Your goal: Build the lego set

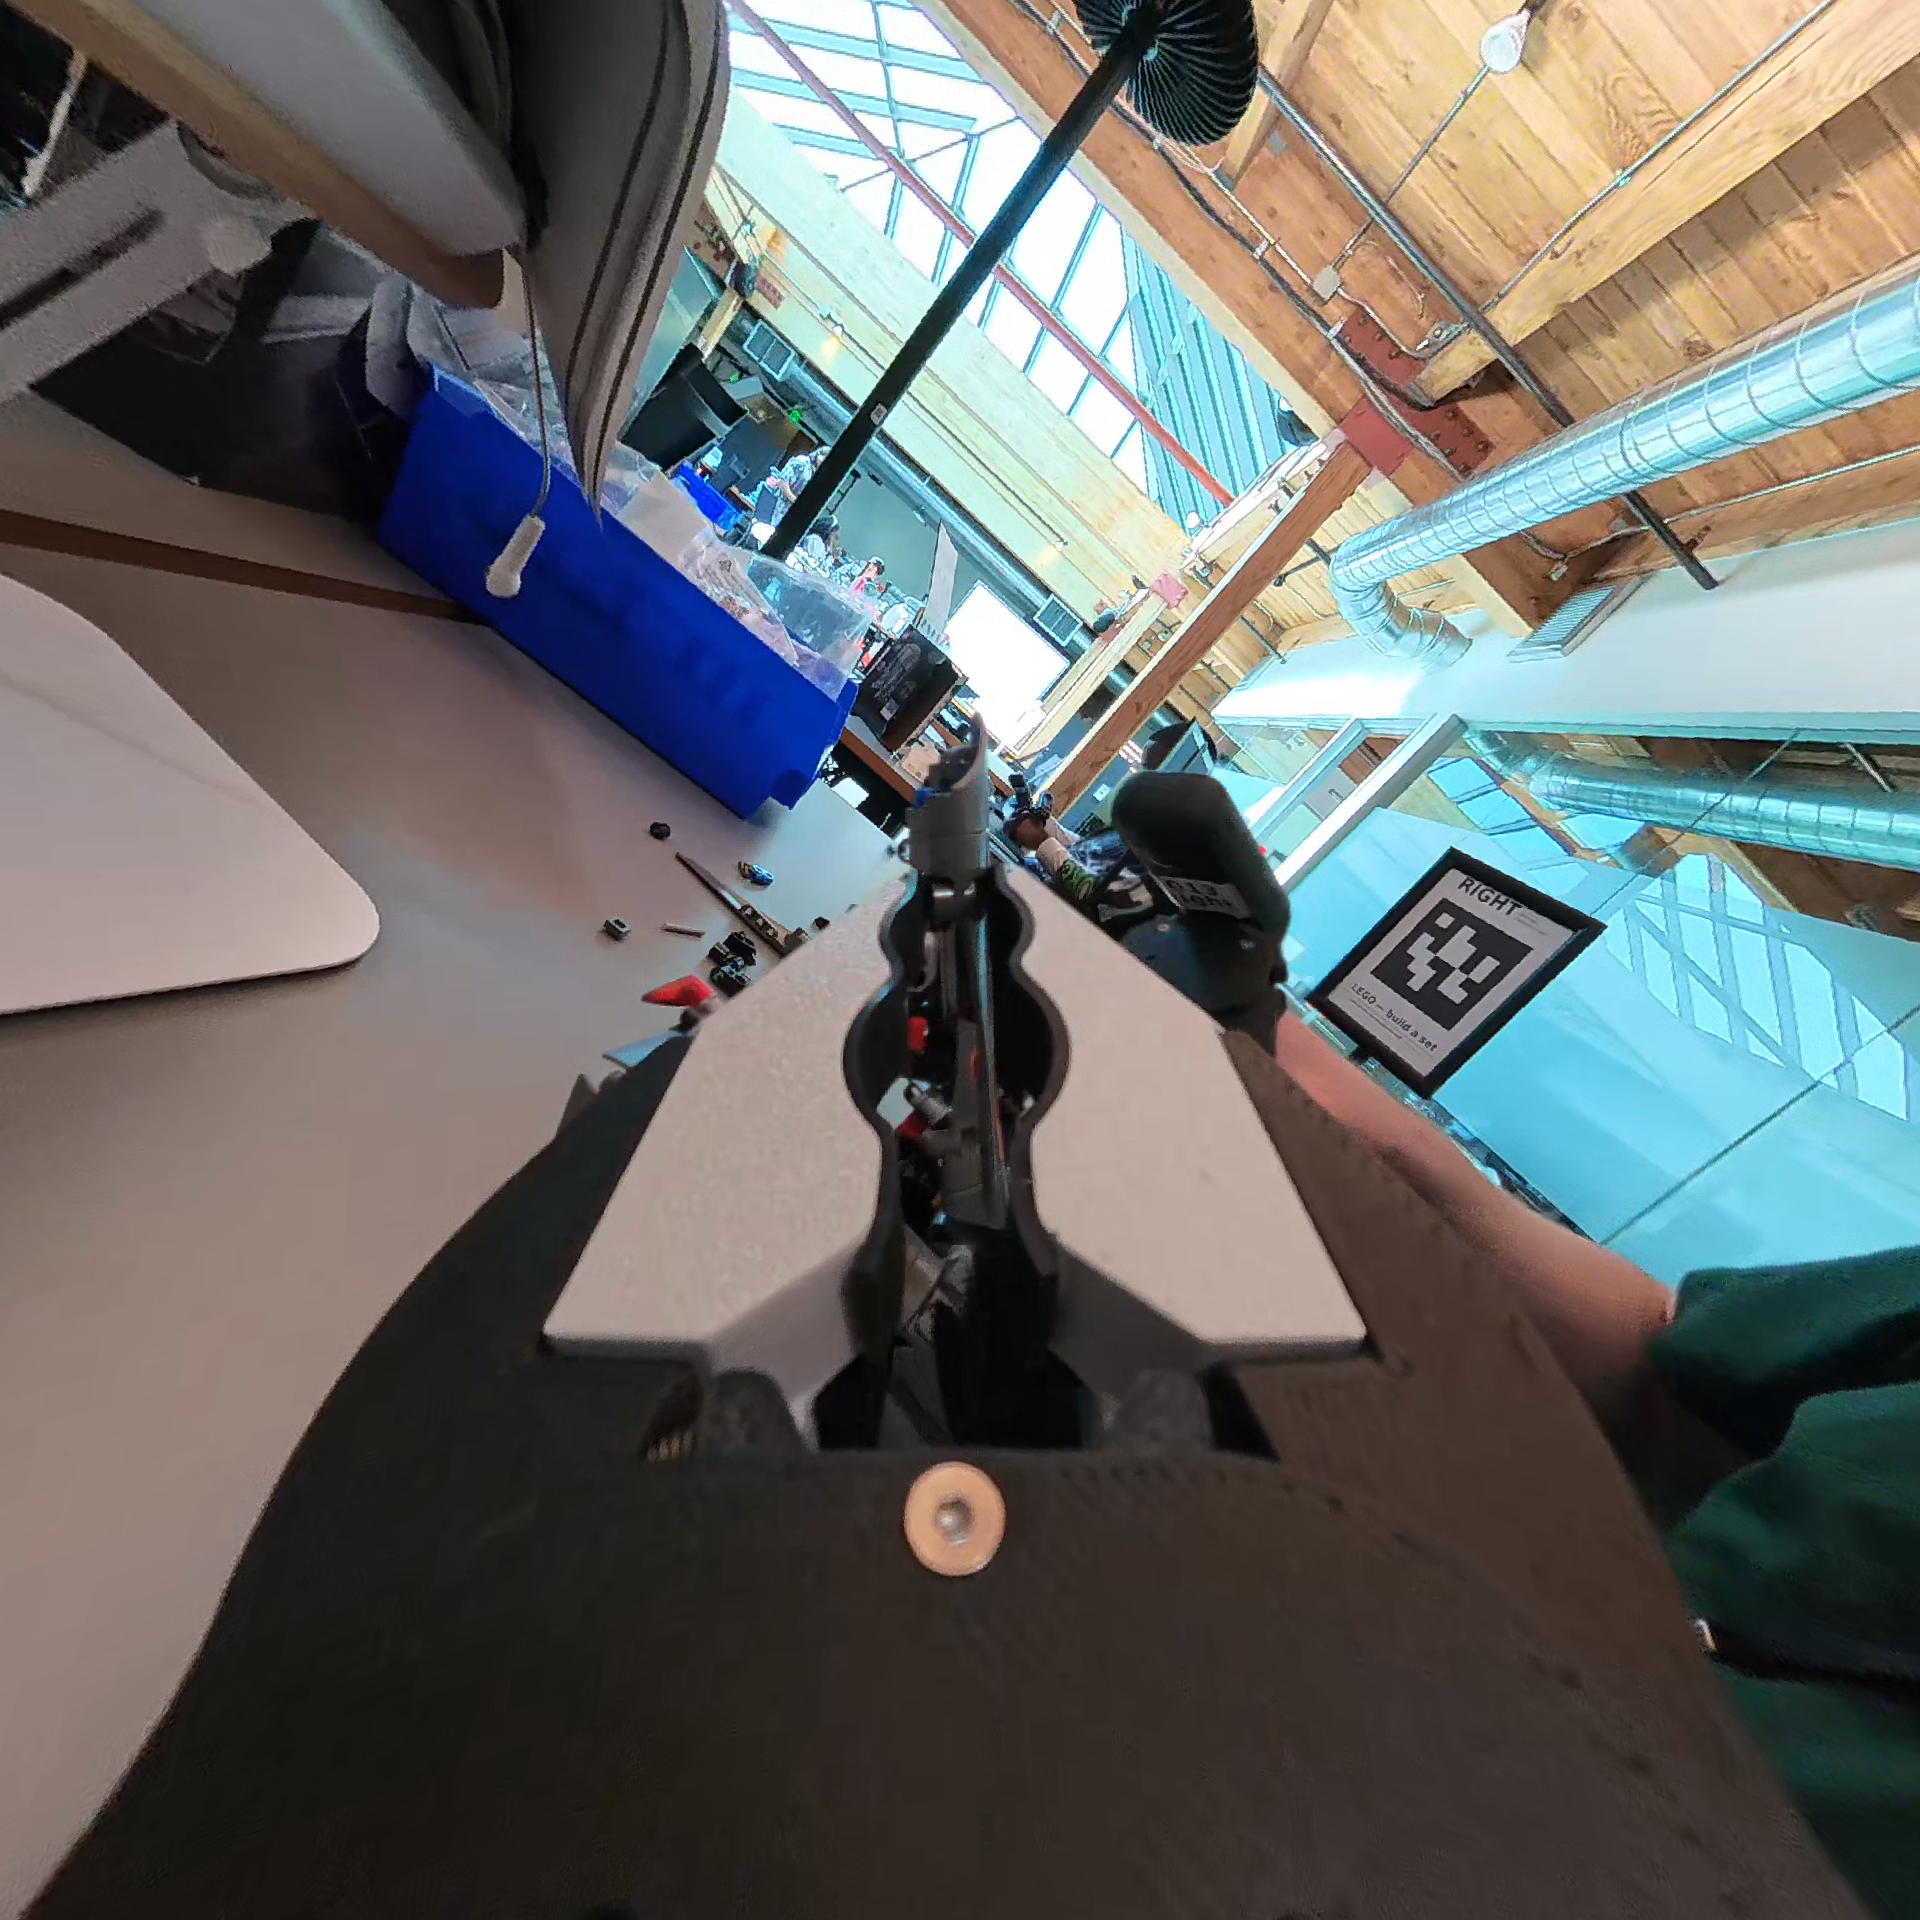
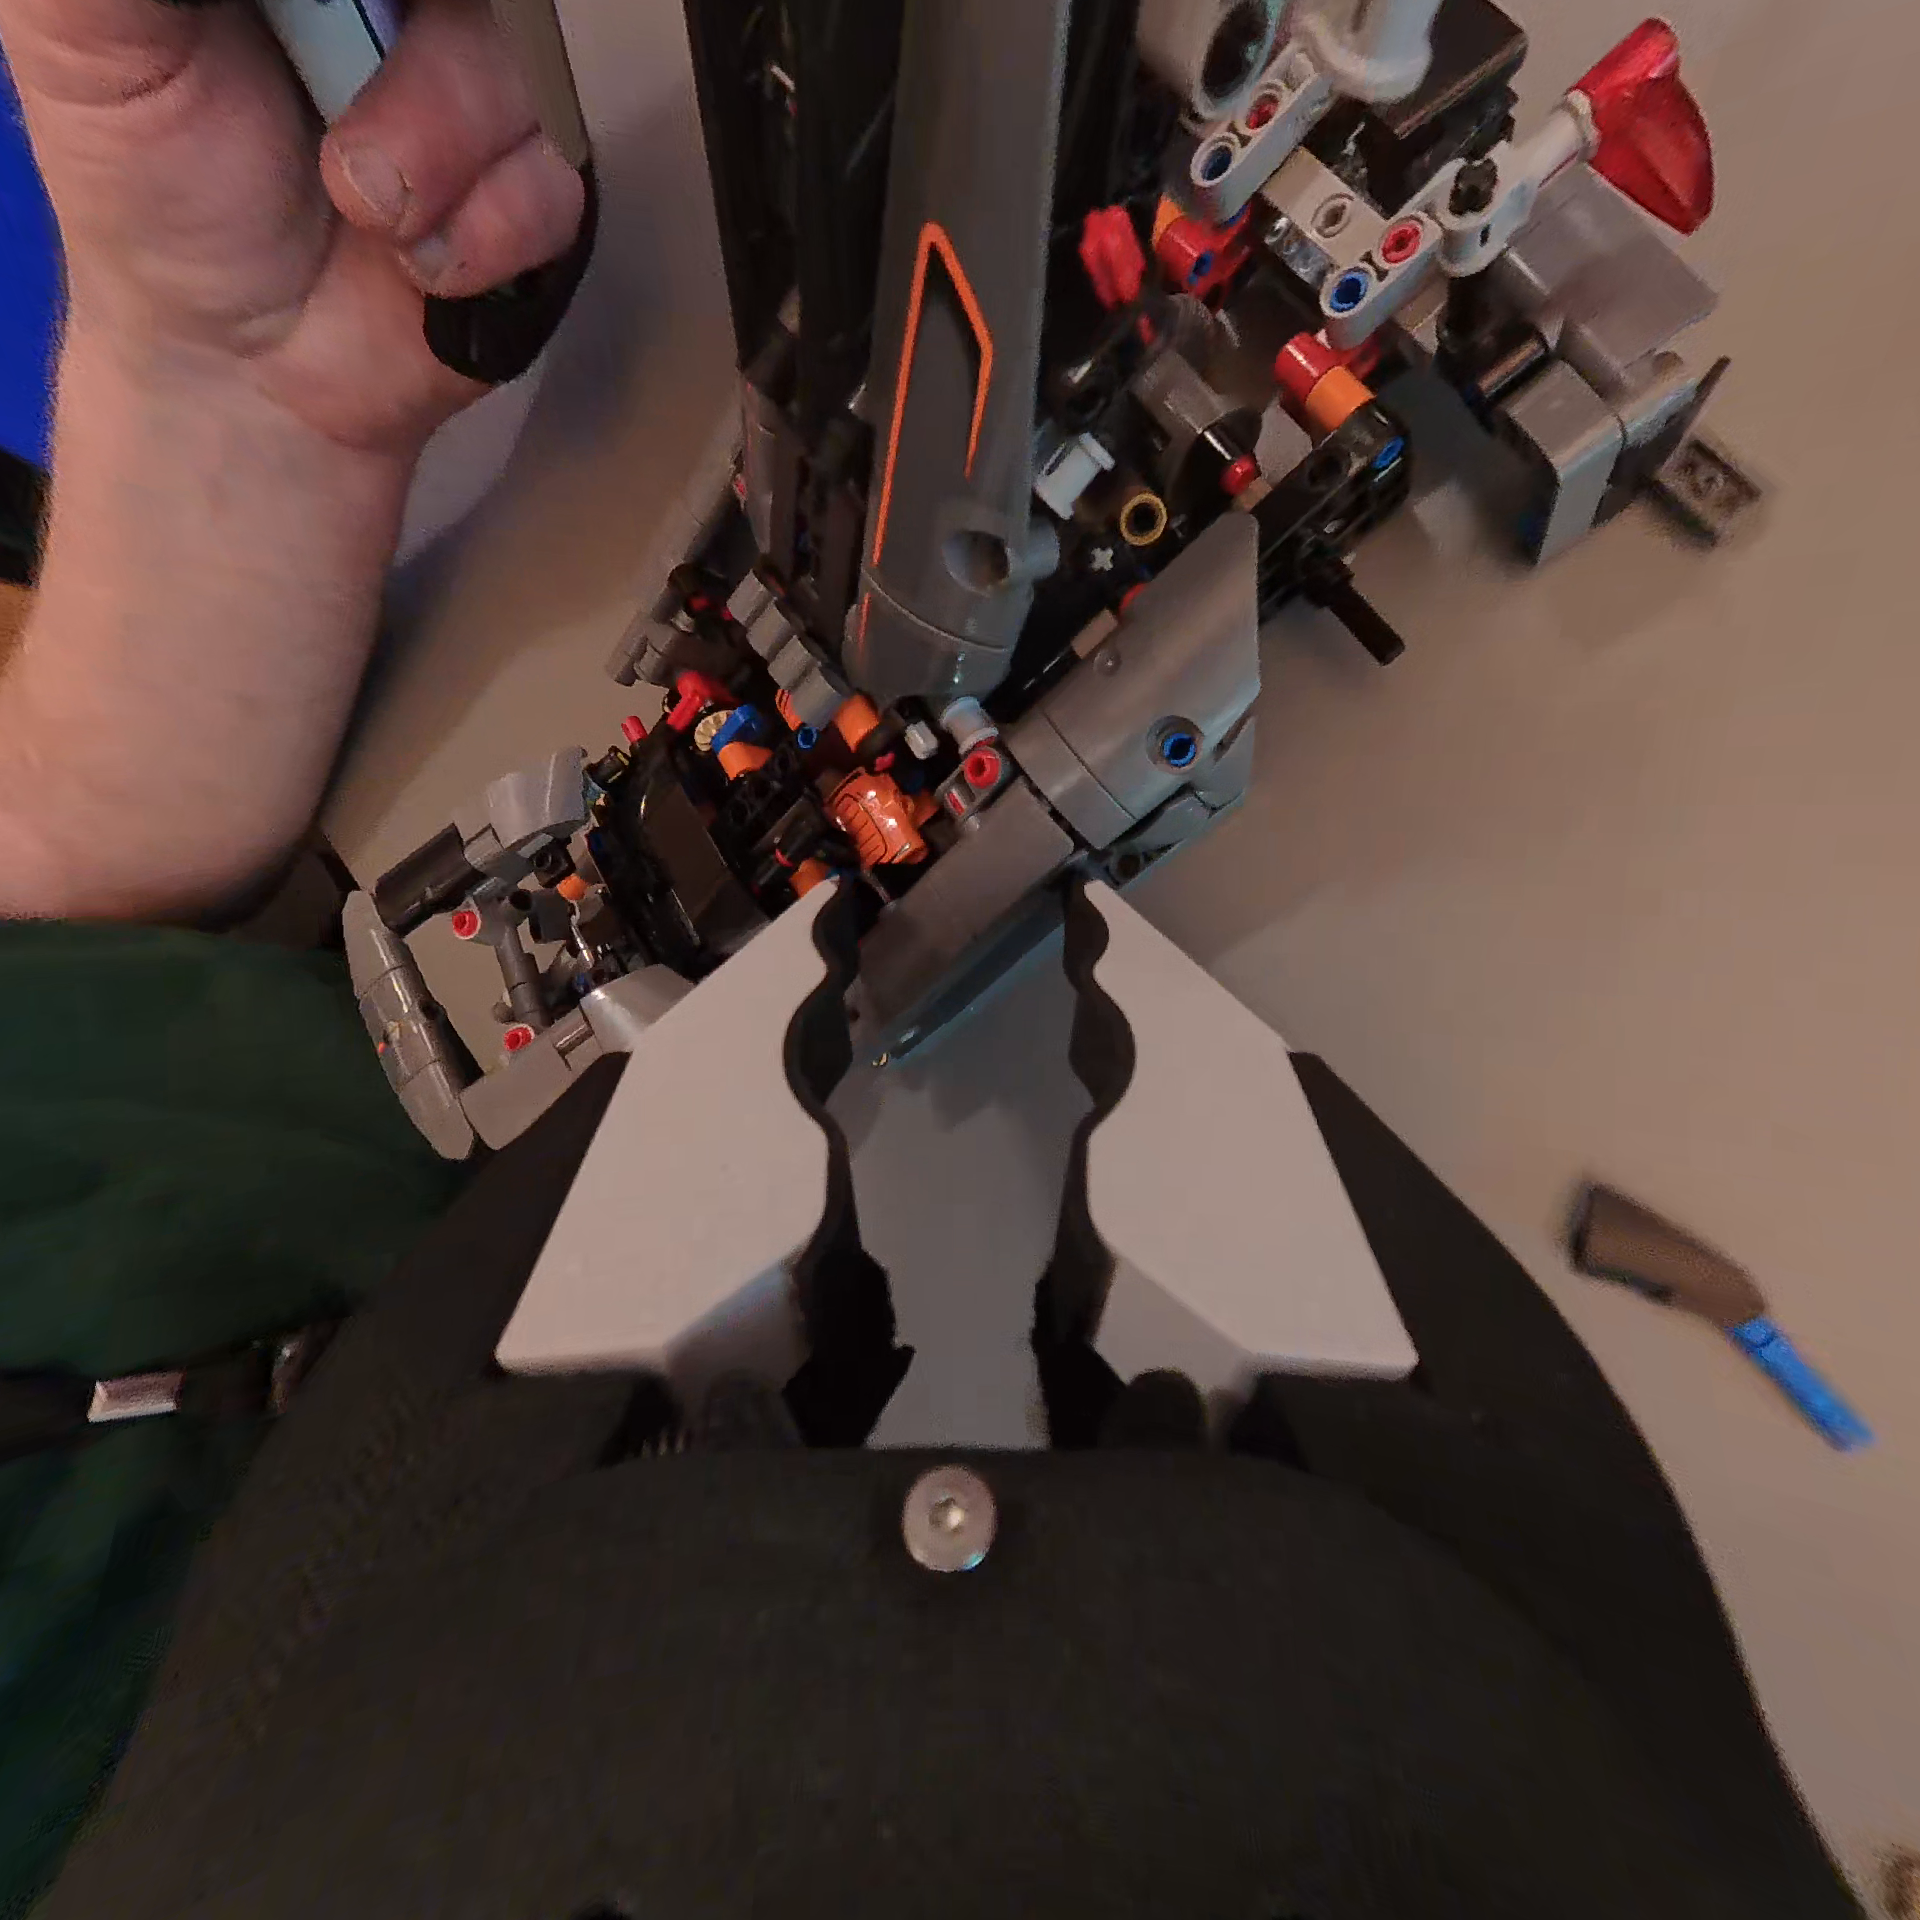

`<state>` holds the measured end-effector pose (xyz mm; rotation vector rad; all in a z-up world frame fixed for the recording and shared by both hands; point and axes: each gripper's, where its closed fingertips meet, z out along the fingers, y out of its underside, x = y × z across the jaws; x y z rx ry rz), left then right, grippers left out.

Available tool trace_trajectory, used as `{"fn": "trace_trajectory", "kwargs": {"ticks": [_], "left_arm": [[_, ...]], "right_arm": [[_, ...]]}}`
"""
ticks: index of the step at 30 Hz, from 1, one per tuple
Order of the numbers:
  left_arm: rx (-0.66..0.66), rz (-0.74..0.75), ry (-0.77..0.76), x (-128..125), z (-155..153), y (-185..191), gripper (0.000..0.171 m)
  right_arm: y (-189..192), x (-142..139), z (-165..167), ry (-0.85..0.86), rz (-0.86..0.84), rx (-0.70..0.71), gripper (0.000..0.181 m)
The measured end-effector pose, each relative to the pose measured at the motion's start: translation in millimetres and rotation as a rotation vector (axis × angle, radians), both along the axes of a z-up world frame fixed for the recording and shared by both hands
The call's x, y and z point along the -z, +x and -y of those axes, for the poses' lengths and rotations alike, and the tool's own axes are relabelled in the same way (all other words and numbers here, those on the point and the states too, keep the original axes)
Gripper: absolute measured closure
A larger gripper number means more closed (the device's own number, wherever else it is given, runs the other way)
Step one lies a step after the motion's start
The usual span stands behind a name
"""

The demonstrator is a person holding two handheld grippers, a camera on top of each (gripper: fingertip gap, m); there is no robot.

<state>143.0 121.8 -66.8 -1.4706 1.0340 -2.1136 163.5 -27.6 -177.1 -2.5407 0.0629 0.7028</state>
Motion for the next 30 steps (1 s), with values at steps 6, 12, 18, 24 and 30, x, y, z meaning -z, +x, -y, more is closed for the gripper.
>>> {"fn": "trace_trajectory", "kwargs": {"ticks": [6,12,18,24,30], "left_arm": [[-0.084,0.006,0.064,-16,-14,-21,0.162],[-0.203,0.0,0.074,-30,-33,-54,0.162],[-0.365,0.021,0.117,-43,-39,-102,0.162],[-0.544,0.014,0.205,-50,-30,-145,0.163],[-0.674,0.057,0.286,-58,-16,-161,0.163]], "right_arm": [[19,0,-30,-0.048,0.111,-0.304,0.145],[13,2,-62,-0.112,0.259,-0.791,0.146],[-11,2,-82,-0.166,0.405,-1.25,0.147],[-26,3,-93,-0.207,0.644,-1.603,0.146],[-32,-26,-106,-0.042,0.747,-1.384,0.123]]}}
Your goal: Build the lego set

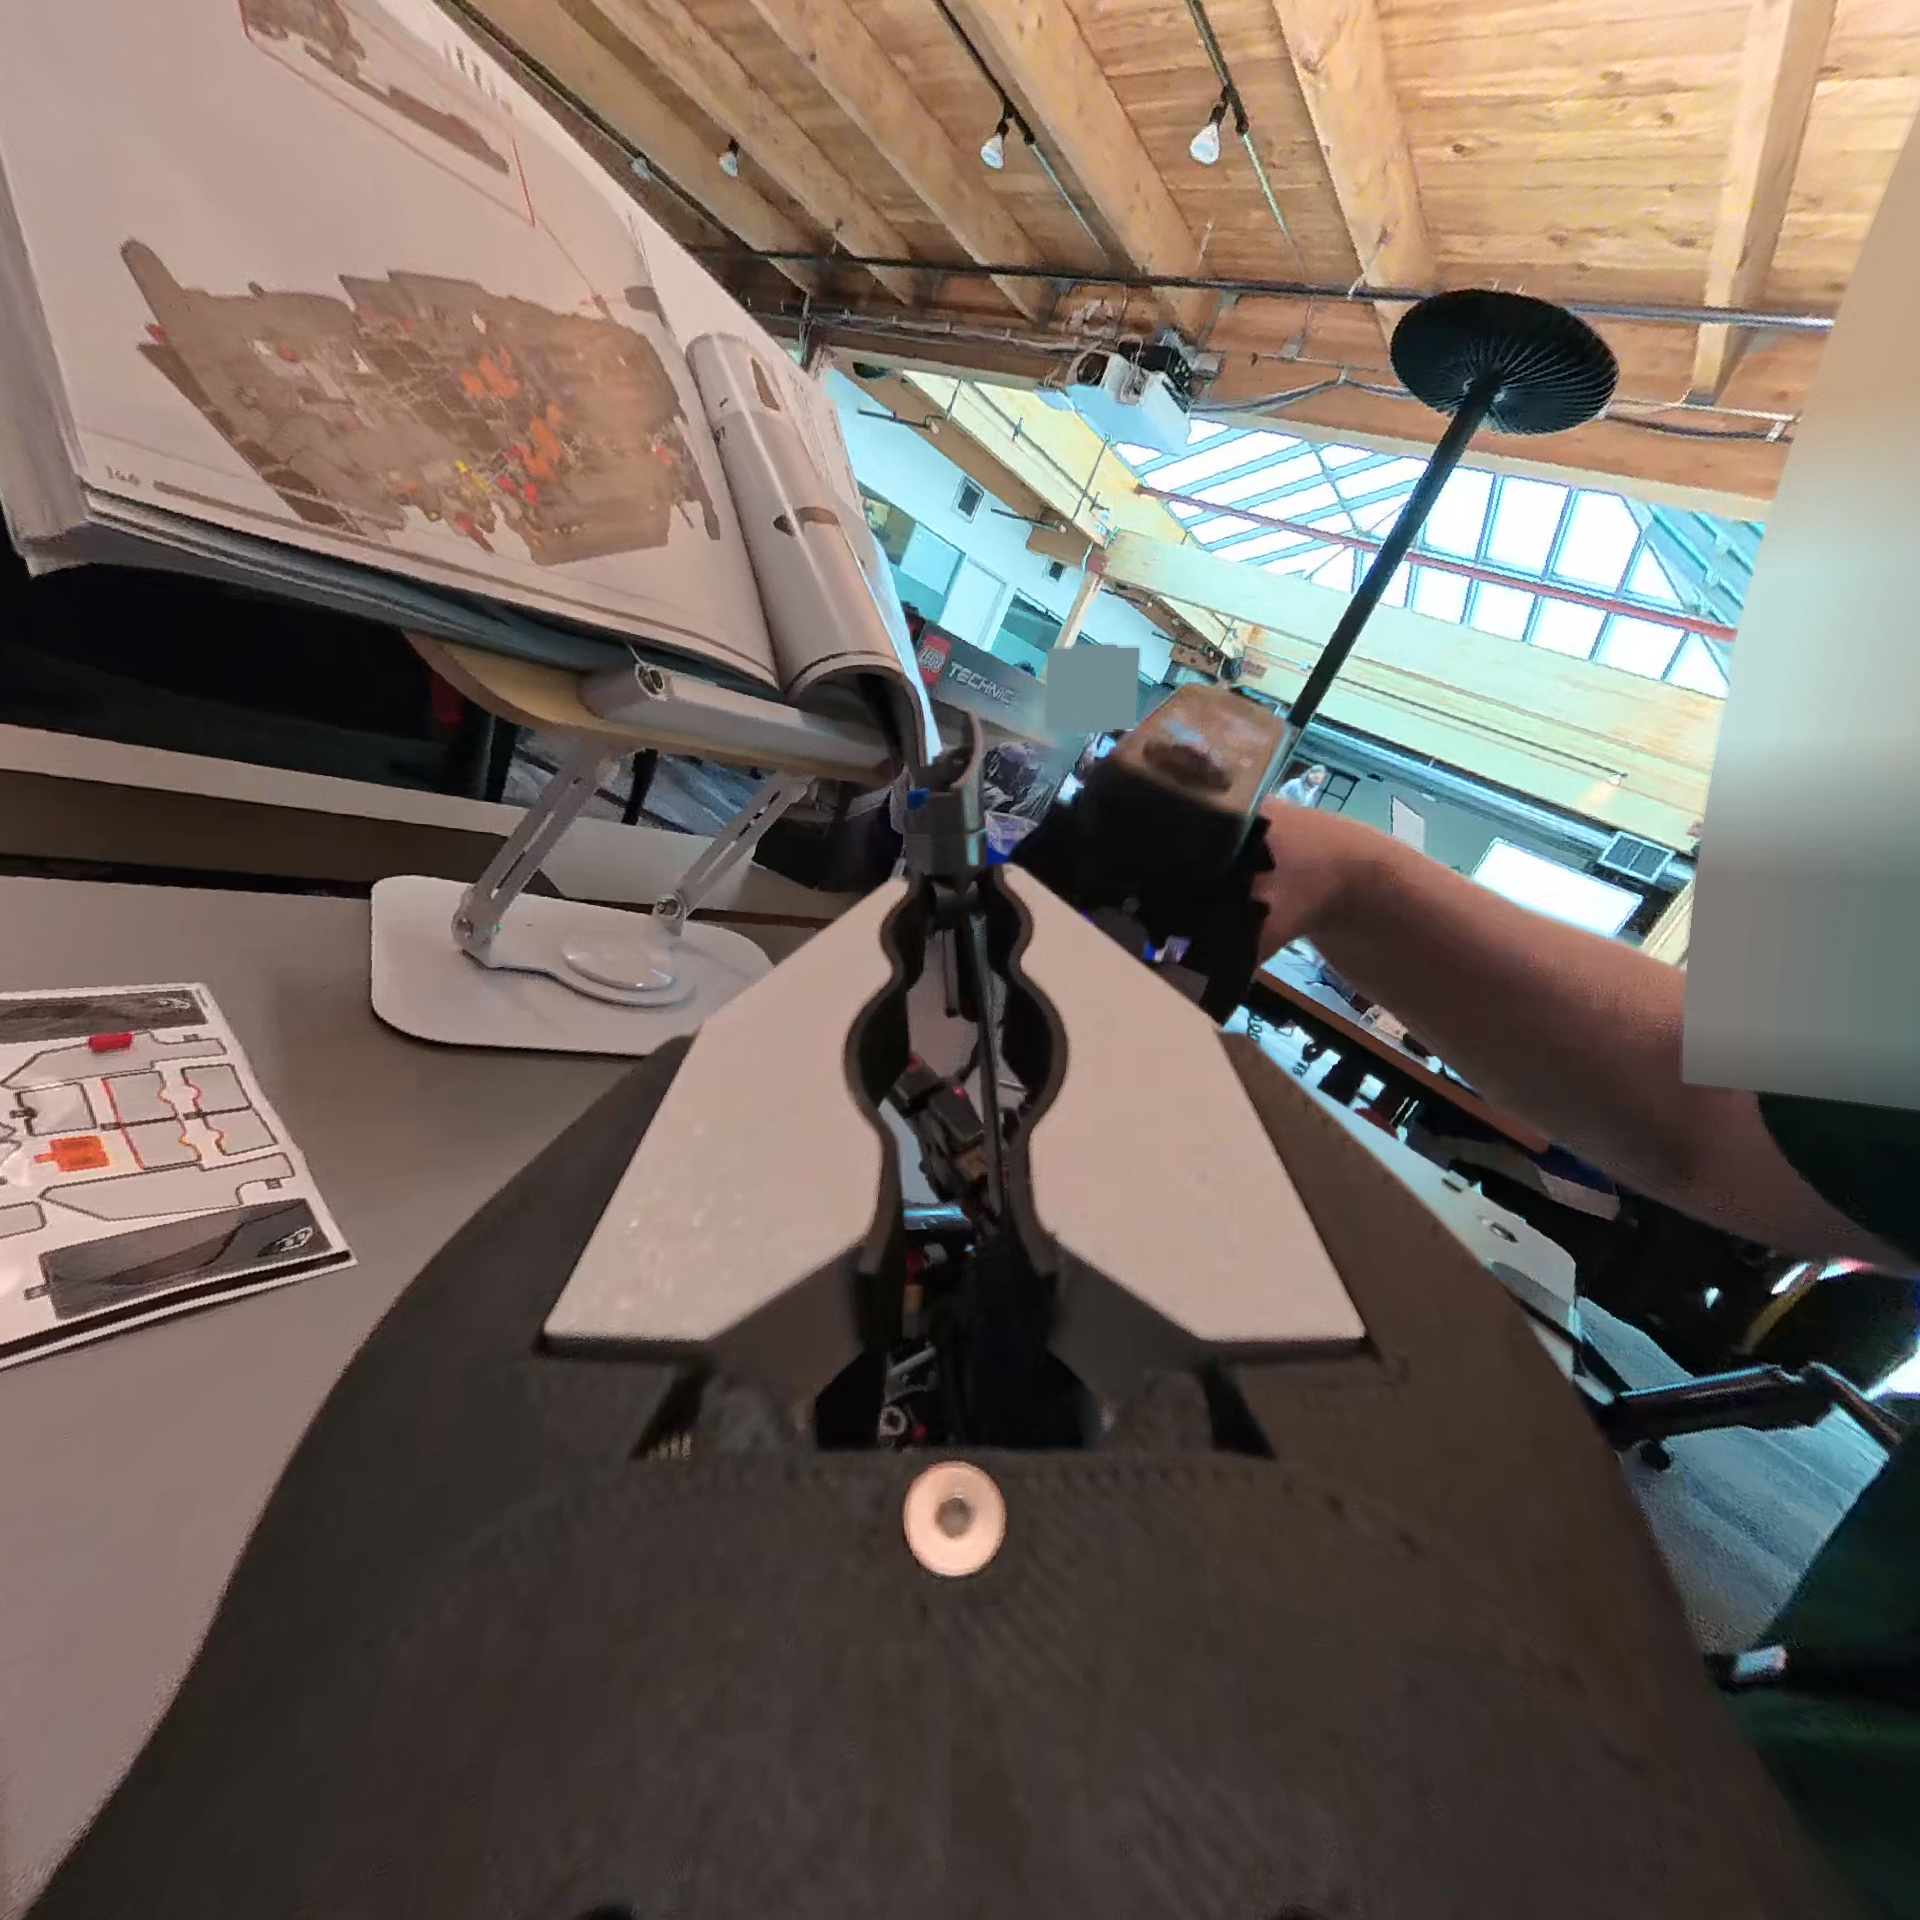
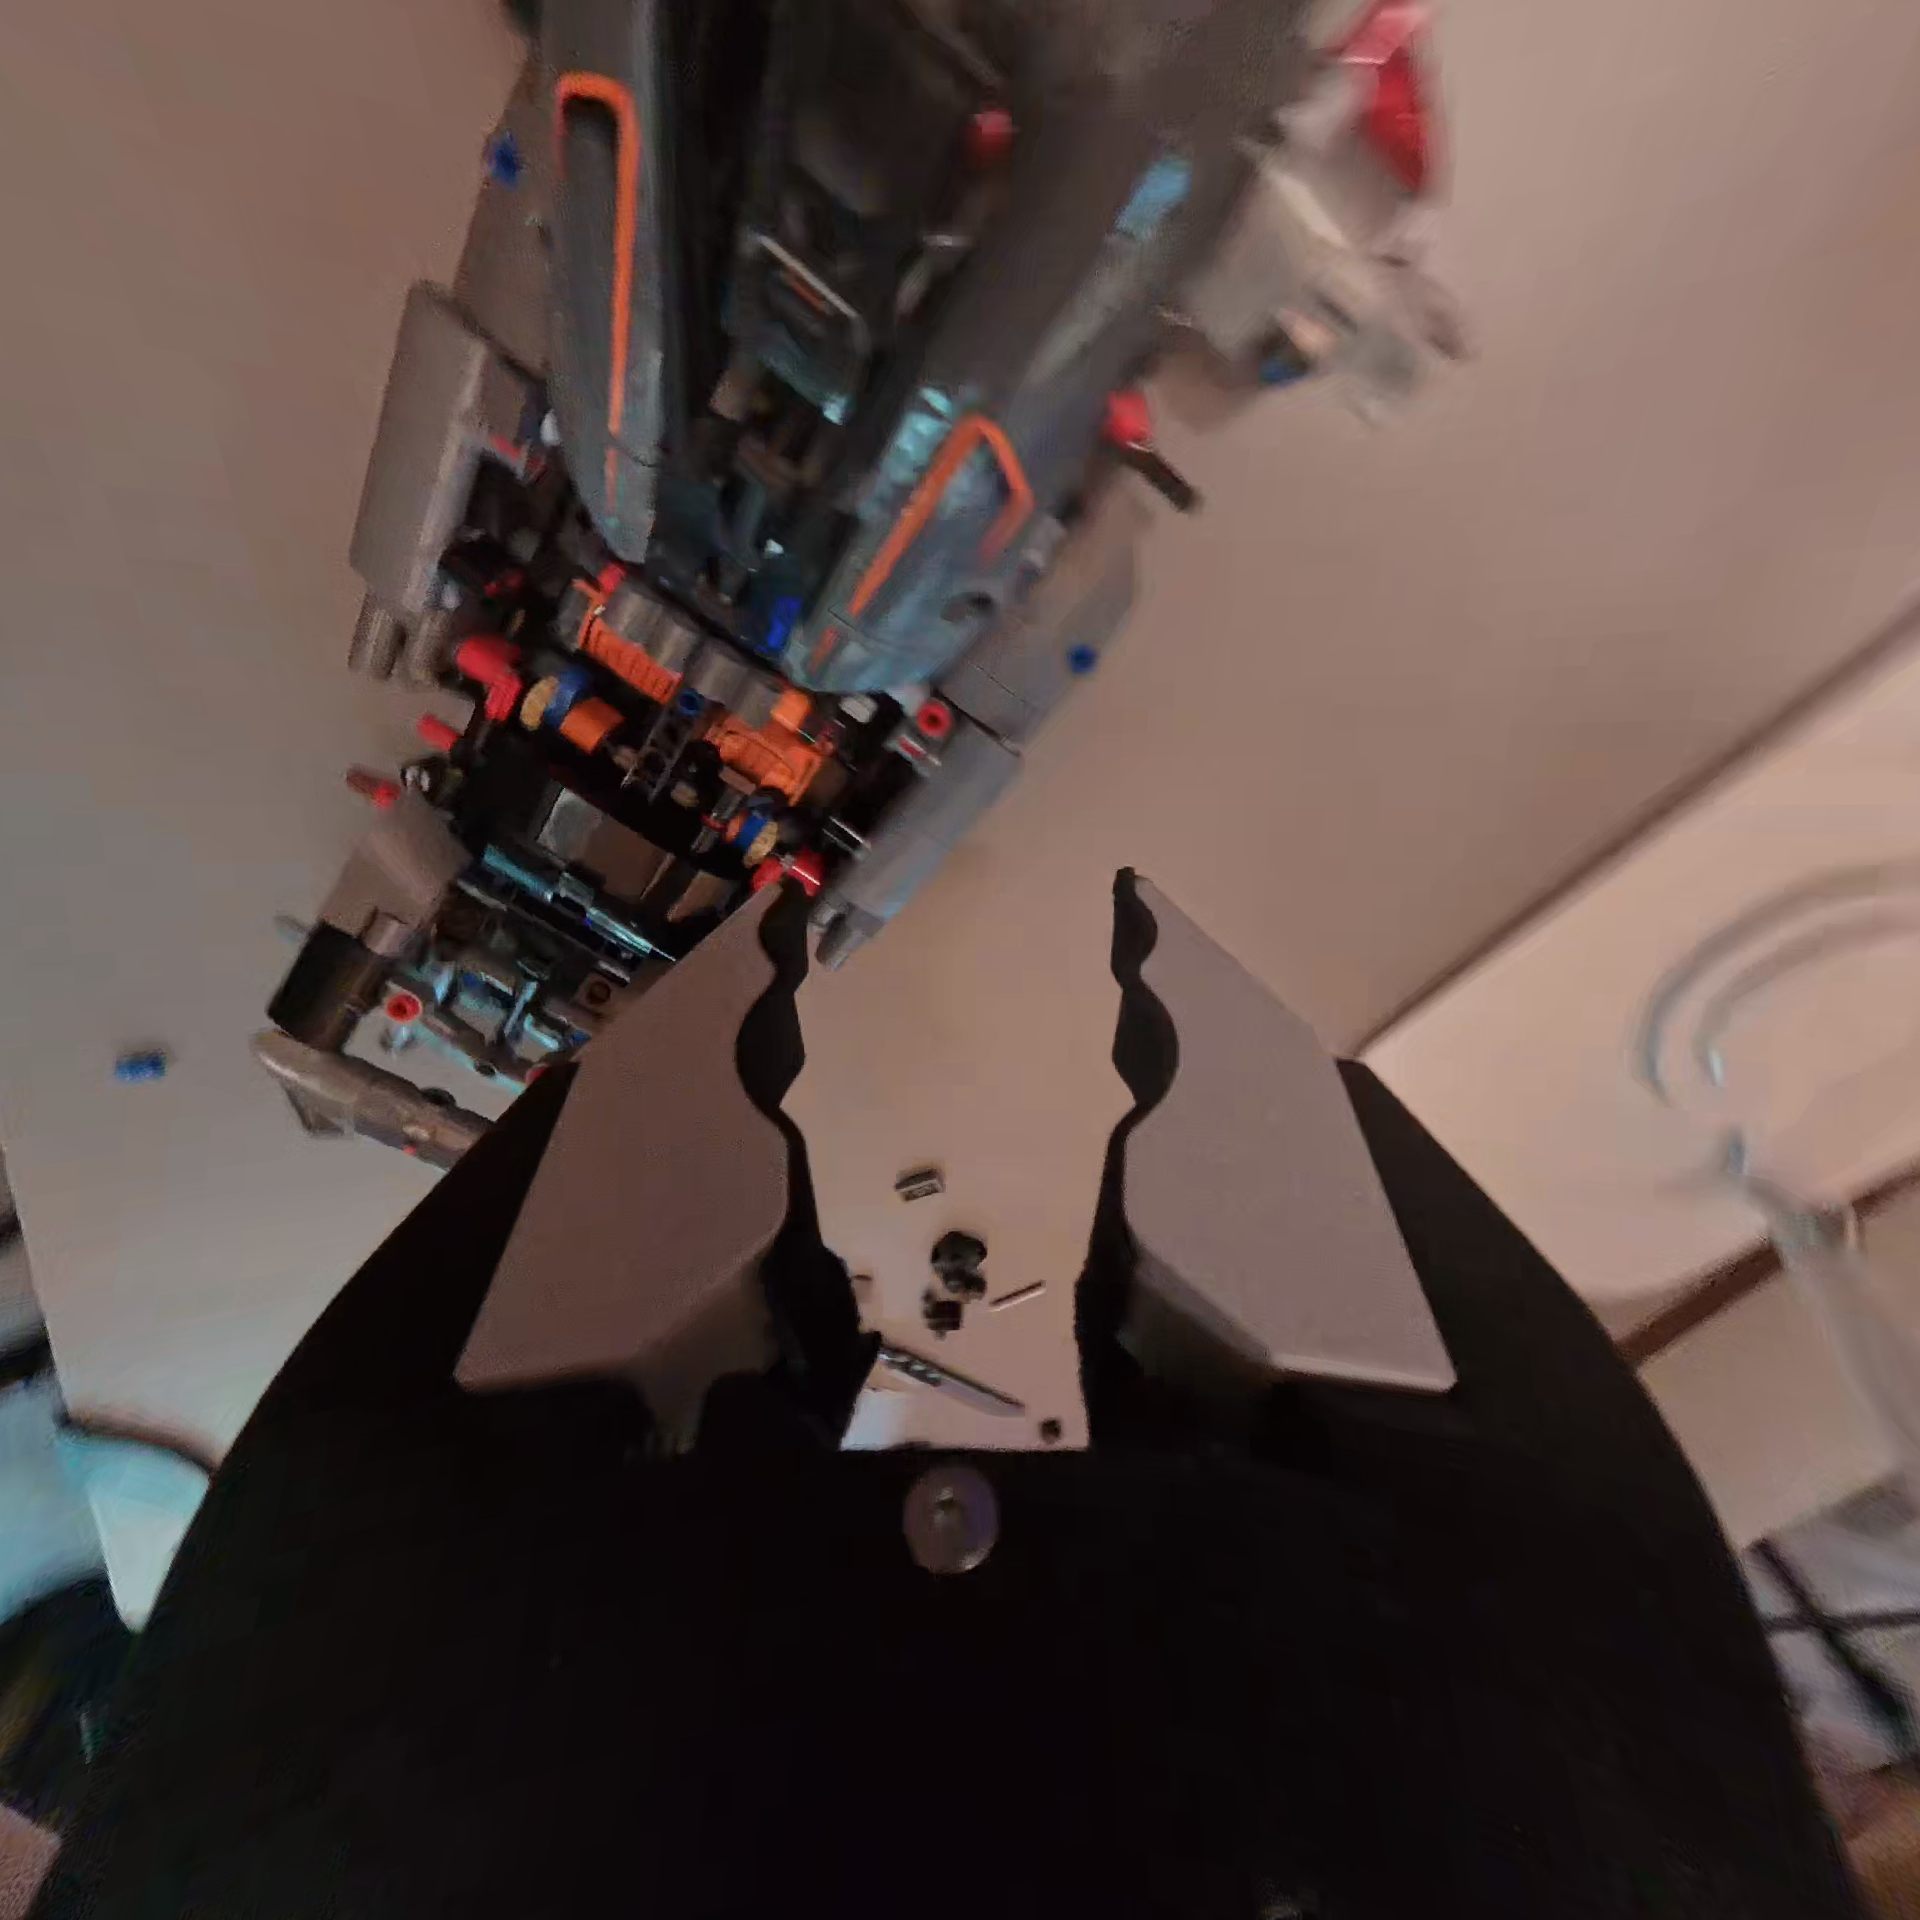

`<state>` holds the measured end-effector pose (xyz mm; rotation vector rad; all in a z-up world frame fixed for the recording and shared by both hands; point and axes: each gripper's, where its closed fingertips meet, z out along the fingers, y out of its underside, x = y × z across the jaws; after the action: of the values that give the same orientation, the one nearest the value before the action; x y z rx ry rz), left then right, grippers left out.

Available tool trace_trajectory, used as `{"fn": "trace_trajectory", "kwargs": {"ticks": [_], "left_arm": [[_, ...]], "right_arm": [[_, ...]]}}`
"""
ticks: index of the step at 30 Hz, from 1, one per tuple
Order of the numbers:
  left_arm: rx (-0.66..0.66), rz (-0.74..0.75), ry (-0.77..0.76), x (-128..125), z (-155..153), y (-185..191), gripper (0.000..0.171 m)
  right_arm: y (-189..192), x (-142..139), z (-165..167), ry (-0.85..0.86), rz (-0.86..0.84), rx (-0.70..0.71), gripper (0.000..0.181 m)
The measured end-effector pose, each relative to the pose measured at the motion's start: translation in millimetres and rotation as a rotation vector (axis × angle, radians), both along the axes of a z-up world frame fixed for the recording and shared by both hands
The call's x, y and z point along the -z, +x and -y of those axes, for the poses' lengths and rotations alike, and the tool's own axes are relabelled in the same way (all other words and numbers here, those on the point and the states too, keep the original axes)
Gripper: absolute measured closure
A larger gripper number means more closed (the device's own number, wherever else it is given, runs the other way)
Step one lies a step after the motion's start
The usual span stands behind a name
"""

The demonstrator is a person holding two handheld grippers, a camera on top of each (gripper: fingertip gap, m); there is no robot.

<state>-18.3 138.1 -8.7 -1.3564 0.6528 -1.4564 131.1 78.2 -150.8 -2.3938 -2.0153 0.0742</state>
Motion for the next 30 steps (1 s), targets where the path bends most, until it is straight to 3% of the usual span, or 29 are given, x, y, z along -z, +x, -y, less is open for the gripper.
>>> {"fn": "trace_trajectory", "kwargs": {"ticks": [2,5,7,11,14,17,20,25,30], "left_arm": [[-0.021,0.005,0.008,-2,2,-1,0.163],[-0.009,0.061,-0.042,-8,5,0,0.163],[-0.003,0.07,-0.05,-10,9,4,0.163],[0.039,0.131,-0.132,-14,20,9,0.163],[0.052,0.169,-0.178,-18,28,8,0.163],[0.073,0.194,-0.208,-21,38,7,0.163],[0.077,0.201,-0.226,-22,47,6,0.163],[0.069,0.19,-0.199,-26,57,0,0.162],[0.056,0.162,-0.179,-25,62,-4,0.161]], "right_arm": [[-2,-31,-8,0.146,-0.132,0.184,0.13],[-40,-99,-3,0.404,-0.458,0.367,0.136],[-76,-128,10,0.56,-0.579,0.384,0.135],[-122,-166,11,1.026,-0.617,0.382,0.147],[-144,-153,7,1.107,-0.543,0.386,0.141],[-139,-129,-3,1.166,-0.367,0.427,0.135],[-131,-126,-6,1.264,-0.277,0.429,0.148],[-131,-138,1,1.306,-0.298,0.432,0.161],[-130,-142,3,1.212,-0.451,0.494,0.17]]}}
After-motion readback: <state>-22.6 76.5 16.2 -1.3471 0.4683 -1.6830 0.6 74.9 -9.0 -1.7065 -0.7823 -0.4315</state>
